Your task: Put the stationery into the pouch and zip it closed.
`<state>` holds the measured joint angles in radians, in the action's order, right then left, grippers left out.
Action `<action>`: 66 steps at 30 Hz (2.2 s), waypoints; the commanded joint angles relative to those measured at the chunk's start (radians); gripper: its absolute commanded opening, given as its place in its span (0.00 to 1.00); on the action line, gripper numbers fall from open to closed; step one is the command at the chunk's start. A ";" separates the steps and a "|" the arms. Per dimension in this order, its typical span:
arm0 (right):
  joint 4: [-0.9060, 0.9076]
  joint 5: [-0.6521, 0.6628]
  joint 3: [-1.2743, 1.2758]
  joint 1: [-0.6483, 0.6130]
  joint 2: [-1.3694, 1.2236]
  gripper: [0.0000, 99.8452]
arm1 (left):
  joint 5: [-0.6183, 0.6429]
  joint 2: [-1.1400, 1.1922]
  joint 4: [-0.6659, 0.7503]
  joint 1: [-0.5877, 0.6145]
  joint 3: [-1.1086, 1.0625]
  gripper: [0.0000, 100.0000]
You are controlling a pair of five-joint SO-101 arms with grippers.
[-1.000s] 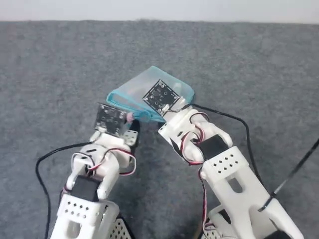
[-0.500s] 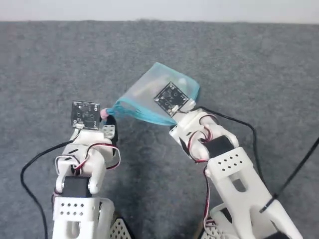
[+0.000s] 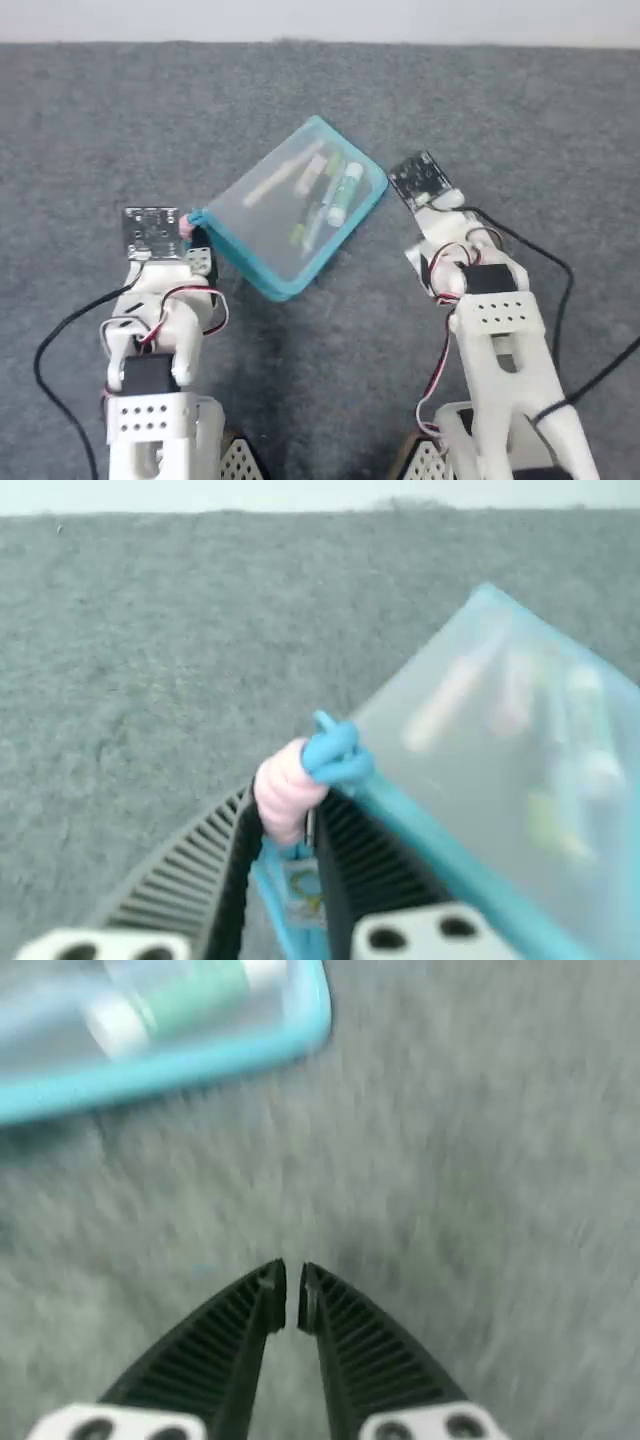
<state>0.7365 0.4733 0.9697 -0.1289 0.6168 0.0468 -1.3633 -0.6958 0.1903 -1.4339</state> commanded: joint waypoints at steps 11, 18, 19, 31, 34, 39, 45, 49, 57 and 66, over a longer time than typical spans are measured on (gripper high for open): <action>0.170 -0.149 -0.017 -0.062 0.094 0.16 | -0.003 -0.015 0.152 -0.227 -0.124 0.28; 0.268 -0.167 0.054 -0.067 0.420 0.05 | 0.000 -0.015 0.157 -0.295 -0.137 0.28; 0.268 -0.186 0.092 -0.059 0.469 0.05 | 0.000 -0.015 0.155 -0.293 -0.137 0.28; 0.329 -0.178 0.503 -0.058 1.023 0.04 | -0.002 -0.018 0.167 -0.241 -0.179 0.27; 0.390 -0.104 0.557 -0.058 1.138 0.04 | 0.017 -0.061 0.235 -0.110 -0.179 0.23; 0.421 -0.091 0.629 -0.056 1.201 0.04 | 0.107 -0.218 0.235 0.040 -0.262 0.24; 0.421 -0.091 0.709 -0.056 1.198 0.04 | 0.101 -0.361 -0.061 0.071 -0.257 0.24; 0.433 -0.095 0.713 -0.039 1.198 0.04 | 0.098 -0.374 -0.278 0.075 -0.257 0.24; 0.446 -0.092 0.713 0.191 1.191 0.04 | 0.101 -0.381 -0.473 0.077 -0.257 0.24; 0.576 -0.092 0.713 0.317 1.198 0.04 | 0.101 -0.381 -0.474 0.077 -0.257 0.24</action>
<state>1.3042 0.3659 1.6632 0.1703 1.7983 0.1343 -1.7085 -1.1653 0.2578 -1.7008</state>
